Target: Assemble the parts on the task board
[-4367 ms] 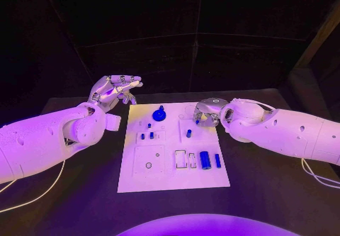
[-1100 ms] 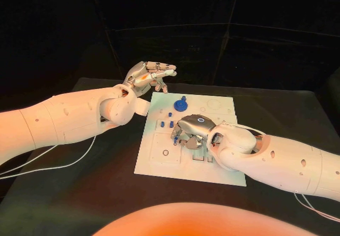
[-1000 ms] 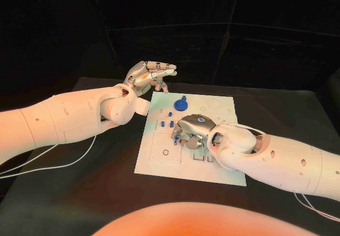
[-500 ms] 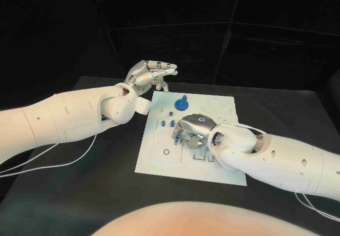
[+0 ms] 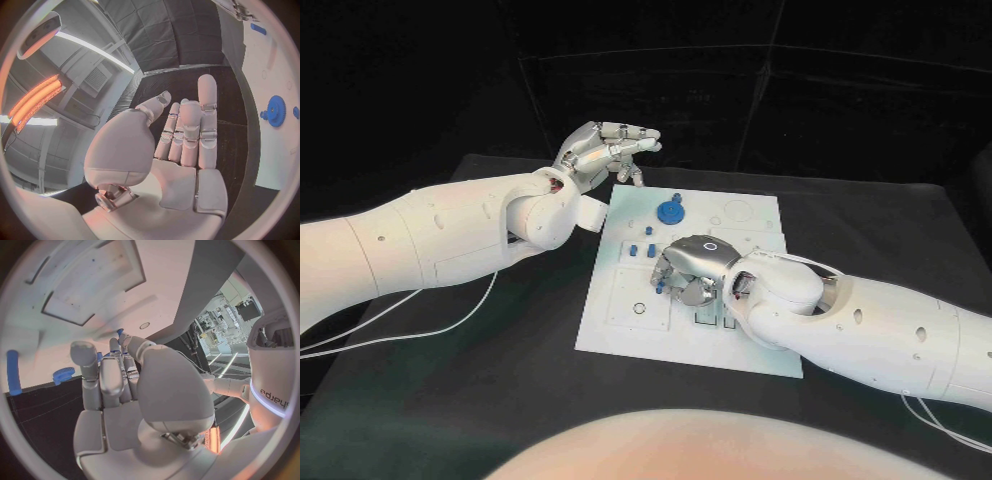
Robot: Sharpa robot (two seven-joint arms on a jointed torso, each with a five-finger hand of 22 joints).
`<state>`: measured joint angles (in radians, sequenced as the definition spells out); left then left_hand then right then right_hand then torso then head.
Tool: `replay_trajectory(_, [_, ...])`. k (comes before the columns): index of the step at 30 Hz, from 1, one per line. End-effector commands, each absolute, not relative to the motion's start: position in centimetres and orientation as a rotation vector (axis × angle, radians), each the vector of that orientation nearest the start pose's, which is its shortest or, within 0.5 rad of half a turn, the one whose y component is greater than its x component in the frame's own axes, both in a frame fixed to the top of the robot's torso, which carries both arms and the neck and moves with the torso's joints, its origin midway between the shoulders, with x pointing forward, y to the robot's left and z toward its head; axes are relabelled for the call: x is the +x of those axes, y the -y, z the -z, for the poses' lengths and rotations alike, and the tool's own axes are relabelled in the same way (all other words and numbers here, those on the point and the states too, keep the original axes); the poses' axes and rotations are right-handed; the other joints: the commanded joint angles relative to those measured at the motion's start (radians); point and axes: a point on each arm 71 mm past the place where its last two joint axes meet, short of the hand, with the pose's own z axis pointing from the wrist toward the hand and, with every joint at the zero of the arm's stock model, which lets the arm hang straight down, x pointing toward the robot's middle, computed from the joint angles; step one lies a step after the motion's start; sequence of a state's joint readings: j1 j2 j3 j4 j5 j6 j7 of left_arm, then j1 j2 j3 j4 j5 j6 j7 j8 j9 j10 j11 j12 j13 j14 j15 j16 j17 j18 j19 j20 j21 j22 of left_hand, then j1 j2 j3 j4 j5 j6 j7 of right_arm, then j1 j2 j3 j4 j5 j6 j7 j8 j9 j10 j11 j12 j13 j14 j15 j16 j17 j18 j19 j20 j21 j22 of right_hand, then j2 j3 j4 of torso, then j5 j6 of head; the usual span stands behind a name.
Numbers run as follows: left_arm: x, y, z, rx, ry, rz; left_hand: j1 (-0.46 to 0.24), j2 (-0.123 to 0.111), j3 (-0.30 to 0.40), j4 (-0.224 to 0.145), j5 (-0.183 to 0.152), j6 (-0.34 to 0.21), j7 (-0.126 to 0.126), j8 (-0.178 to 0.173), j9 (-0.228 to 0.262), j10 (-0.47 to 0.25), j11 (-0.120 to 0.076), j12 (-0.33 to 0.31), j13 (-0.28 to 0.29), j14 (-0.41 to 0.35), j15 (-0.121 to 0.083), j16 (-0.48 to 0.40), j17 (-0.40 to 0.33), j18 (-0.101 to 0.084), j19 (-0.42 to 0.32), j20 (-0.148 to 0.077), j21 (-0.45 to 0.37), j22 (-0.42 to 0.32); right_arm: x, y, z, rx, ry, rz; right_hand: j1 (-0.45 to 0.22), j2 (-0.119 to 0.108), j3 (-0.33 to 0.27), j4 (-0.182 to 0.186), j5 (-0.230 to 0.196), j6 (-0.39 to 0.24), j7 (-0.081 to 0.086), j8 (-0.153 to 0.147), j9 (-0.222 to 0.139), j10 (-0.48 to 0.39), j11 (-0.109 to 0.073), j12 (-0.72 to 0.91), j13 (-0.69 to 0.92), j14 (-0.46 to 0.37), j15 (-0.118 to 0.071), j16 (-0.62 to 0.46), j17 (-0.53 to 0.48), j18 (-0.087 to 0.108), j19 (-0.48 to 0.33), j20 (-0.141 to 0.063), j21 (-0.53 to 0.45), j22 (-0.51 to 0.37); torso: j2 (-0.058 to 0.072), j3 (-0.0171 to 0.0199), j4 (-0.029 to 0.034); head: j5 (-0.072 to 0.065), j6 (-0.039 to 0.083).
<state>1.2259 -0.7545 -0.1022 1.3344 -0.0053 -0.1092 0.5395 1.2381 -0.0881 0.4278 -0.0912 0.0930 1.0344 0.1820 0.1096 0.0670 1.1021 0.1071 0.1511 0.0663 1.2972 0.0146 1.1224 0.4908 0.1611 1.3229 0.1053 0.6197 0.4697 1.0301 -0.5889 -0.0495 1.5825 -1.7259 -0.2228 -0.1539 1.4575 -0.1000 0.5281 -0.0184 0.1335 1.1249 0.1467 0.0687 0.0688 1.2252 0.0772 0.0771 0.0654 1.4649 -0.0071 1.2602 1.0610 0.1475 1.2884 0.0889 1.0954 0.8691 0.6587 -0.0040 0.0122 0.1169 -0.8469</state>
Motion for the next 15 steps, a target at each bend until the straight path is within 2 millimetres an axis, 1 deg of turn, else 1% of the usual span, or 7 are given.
replay_trajectory(1, [51.64, -21.1, 18.67, -0.986, -1.377, 1.715, -0.002, 0.008, -0.004, 0.0, 0.004, -0.008, -0.001, 0.002, 0.001, -0.006, 0.002, 0.003, 0.0, -0.009, 0.0, -0.004, -0.001, 0.02, -0.007, 0.002, -0.005, -0.001, 40.85, 5.2, 24.84, -0.534, -1.73, -0.833, -0.013, -0.001, 0.007, -0.002, 0.007, 0.002, 0.006, -0.004, 0.001, 0.001, 0.002, 0.0, 0.001, 0.033, -0.003, 0.004, -0.003, -0.007, 0.002, 0.003, 0.003, -0.002, 0.0, -0.0002, -0.0004, -0.001, 0.0])
replay_trajectory(7, [51.65, -21.07, 18.68, -0.986, -1.379, 1.716, -0.002, 0.008, -0.004, 0.0, 0.004, -0.008, -0.001, 0.002, 0.001, -0.006, 0.002, 0.003, 0.0, -0.009, 0.0, -0.004, -0.001, 0.02, -0.007, 0.002, -0.005, -0.001, 40.96, 5.35, 24.97, -0.539, -1.739, -0.808, -0.014, -0.001, 0.007, -0.002, 0.007, 0.002, 0.006, -0.004, 0.001, 0.001, 0.002, 0.0, 0.002, 0.033, -0.003, 0.003, -0.004, -0.006, 0.001, 0.003, 0.002, -0.003, 0.0, -0.0003, 0.0, -0.001, -0.002])
replay_trajectory(15, [51.65, -21.06, 18.69, -0.987, -1.381, 1.717, -0.002, 0.008, -0.004, 0.0, 0.004, -0.008, -0.001, 0.002, 0.001, -0.006, 0.002, 0.003, 0.0, -0.009, 0.0, -0.004, -0.001, 0.02, -0.007, 0.002, -0.005, -0.001, 40.99, 5.22, 25.2, -0.561, -1.761, -0.776, -0.029, -0.008, 0.006, -0.003, 0.003, -0.003, 0.007, -0.004, 0.001, -0.005, 0.003, -0.003, 0.001, 0.031, -0.001, 0.003, -0.008, -0.006, -0.003, 0.005, 0.001, -0.006, 0.0, -0.0007, 0.0003, -0.001, -0.003])
